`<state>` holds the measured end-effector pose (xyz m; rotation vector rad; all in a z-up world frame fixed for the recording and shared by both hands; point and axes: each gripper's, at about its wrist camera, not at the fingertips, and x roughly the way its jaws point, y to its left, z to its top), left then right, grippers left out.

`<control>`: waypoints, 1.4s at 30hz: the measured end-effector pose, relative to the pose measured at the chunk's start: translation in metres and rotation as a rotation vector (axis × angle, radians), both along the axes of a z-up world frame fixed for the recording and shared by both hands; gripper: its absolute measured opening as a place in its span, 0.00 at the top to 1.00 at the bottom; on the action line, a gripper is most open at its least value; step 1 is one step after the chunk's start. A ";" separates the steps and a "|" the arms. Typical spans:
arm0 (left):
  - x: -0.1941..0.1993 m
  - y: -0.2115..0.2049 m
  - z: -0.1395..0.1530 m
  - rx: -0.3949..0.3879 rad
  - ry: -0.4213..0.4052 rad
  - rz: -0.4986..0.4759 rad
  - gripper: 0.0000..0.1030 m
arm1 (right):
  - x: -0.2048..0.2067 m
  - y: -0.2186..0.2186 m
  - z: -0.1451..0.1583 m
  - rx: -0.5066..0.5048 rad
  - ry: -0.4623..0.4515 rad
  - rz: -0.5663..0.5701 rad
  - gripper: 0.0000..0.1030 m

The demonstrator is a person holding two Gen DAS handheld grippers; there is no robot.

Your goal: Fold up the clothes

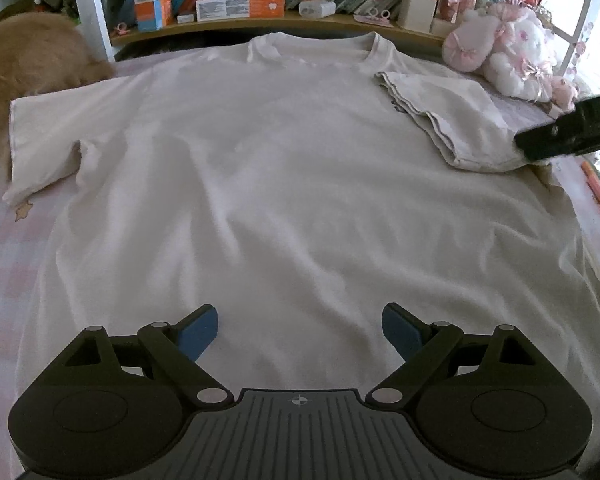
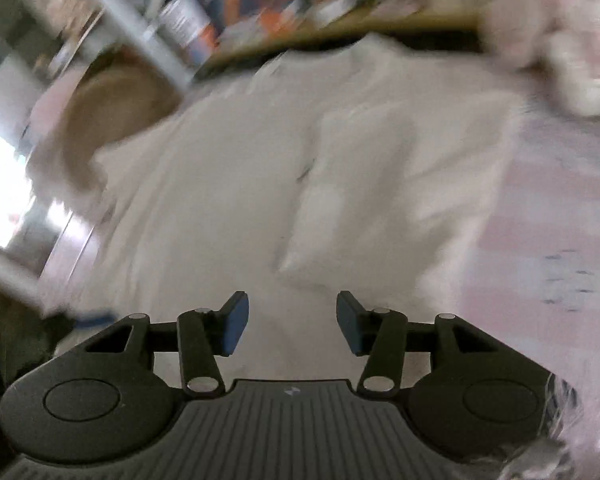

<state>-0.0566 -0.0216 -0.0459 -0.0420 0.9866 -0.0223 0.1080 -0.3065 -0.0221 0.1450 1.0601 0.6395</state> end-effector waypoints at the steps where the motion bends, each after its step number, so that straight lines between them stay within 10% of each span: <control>1: 0.001 0.001 0.000 -0.002 0.000 0.004 0.11 | 0.000 -0.007 0.002 -0.031 -0.030 -0.060 0.55; 10: 0.005 -0.005 -0.002 -0.003 0.002 -0.025 0.08 | 0.011 -0.020 -0.027 -0.099 0.038 -0.205 0.93; 17: 0.001 -0.003 -0.002 0.001 0.002 -0.053 0.08 | 0.016 -0.033 -0.026 -0.136 0.011 -0.245 0.95; 22: -0.001 0.002 -0.002 -0.001 0.001 -0.051 0.08 | 0.039 -0.035 -0.010 -0.085 0.007 -0.171 0.64; 31: -0.003 -0.006 -0.002 0.028 0.007 -0.093 0.07 | 0.154 -0.023 -0.017 -0.180 -0.045 -0.354 0.71; 42: -0.004 0.002 -0.003 0.014 0.016 -0.045 0.07 | 0.169 -0.001 -0.029 -0.373 -0.182 -0.289 0.97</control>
